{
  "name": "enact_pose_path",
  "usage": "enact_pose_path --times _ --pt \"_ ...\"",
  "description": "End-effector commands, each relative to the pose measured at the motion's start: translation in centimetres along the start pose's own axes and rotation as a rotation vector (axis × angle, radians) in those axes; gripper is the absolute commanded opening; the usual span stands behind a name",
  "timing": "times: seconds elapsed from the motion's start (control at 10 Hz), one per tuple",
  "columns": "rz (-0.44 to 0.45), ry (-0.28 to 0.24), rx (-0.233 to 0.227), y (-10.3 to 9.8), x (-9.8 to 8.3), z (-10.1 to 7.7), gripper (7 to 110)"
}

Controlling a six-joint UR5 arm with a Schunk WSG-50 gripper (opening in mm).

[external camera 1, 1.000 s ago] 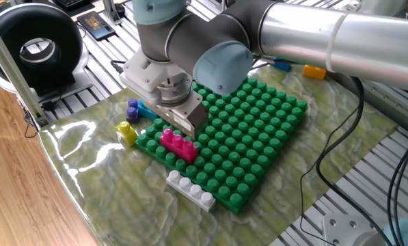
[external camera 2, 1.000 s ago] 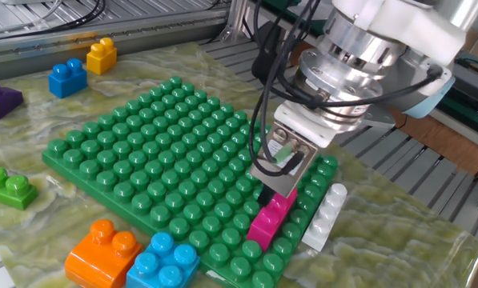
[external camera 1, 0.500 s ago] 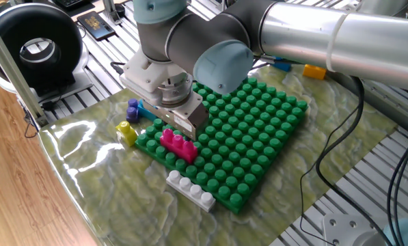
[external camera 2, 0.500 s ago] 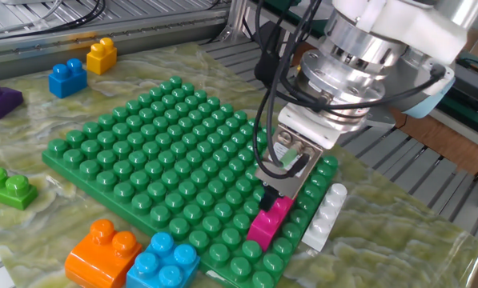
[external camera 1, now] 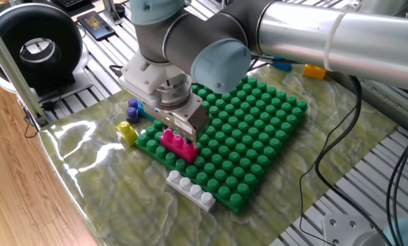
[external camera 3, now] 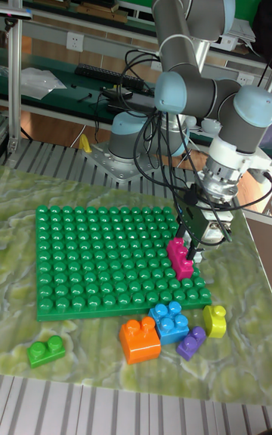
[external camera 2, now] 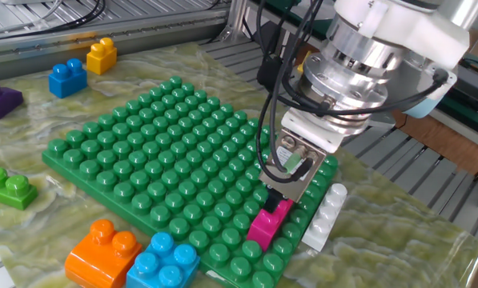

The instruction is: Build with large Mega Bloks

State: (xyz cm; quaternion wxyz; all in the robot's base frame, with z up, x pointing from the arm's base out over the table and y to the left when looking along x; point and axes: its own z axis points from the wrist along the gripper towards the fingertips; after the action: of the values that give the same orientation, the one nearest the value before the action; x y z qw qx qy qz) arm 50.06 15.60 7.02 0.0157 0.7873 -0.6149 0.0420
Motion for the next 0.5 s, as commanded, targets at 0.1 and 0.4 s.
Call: enact_pose_path --times 0.1,0.4 --pt "0.007 0.010 0.005 -0.27 0.29 0.09 66" --pt "0.008 -0.007 0.006 -0.33 -0.14 0.13 66"
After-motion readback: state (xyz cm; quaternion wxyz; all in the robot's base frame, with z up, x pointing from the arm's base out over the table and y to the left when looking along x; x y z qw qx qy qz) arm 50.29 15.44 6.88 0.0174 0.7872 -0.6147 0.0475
